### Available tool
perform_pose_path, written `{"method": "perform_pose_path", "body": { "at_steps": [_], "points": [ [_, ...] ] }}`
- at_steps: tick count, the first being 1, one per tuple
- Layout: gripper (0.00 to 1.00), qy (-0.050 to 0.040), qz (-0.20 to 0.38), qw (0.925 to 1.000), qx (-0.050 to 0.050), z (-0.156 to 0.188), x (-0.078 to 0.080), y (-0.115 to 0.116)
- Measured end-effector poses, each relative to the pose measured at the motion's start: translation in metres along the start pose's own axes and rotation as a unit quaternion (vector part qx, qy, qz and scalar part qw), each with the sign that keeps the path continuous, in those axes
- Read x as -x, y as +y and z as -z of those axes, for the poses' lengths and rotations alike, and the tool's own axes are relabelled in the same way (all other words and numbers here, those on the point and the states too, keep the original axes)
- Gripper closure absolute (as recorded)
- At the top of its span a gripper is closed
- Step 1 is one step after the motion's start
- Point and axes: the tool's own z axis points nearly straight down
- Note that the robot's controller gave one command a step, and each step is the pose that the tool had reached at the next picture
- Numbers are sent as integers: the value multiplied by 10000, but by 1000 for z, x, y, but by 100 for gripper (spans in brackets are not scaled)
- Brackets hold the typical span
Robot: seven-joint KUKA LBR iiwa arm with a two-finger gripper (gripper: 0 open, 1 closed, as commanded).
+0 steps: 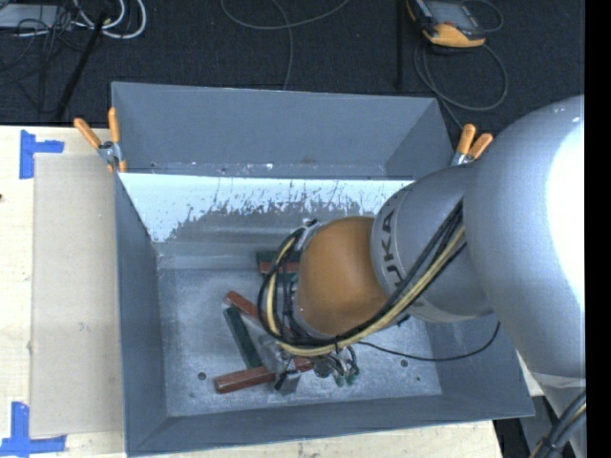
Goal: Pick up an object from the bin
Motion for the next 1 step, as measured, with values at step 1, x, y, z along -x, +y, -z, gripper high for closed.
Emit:
{"method": "perform_pose_path", "body": {
  "at_steps": [1],
  "points": [
    [100,-47,-59,10000,9,154,32,50]
  ]
}}
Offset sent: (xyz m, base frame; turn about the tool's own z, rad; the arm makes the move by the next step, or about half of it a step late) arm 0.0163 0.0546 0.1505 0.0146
